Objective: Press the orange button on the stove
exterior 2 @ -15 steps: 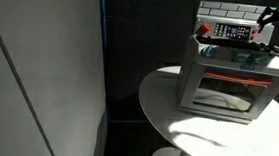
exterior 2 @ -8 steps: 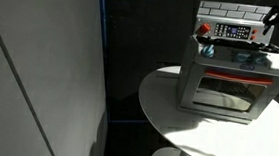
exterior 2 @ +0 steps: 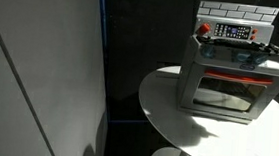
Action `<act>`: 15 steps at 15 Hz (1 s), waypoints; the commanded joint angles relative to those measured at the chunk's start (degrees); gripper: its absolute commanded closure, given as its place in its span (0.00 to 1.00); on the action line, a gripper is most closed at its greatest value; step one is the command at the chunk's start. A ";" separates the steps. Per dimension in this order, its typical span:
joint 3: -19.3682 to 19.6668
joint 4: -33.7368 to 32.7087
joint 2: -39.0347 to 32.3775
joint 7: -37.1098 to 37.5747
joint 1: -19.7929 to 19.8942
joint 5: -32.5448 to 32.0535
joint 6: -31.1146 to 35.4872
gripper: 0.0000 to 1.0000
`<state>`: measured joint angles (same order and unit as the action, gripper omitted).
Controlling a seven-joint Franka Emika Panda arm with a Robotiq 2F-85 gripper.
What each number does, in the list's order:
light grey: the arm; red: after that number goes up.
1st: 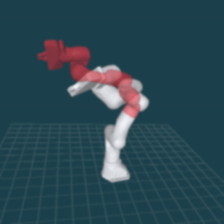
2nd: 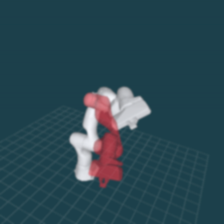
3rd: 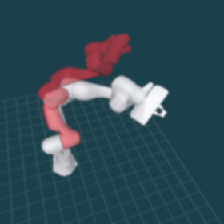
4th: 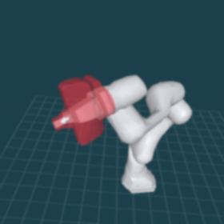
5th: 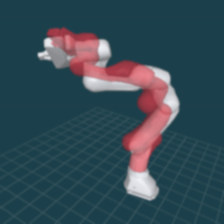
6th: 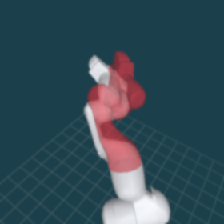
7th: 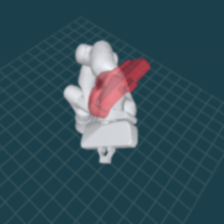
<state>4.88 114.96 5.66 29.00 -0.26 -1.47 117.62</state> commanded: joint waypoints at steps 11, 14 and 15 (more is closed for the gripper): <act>-1.64 -0.76 12.82 -15.27 2.18 2.08 -21.01 0.00; -1.70 -1.08 13.85 -16.61 2.15 2.60 -22.39 0.00; -1.68 -1.13 13.90 -16.78 2.16 2.84 -22.78 0.00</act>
<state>3.90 115.10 19.20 14.29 0.80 0.79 97.14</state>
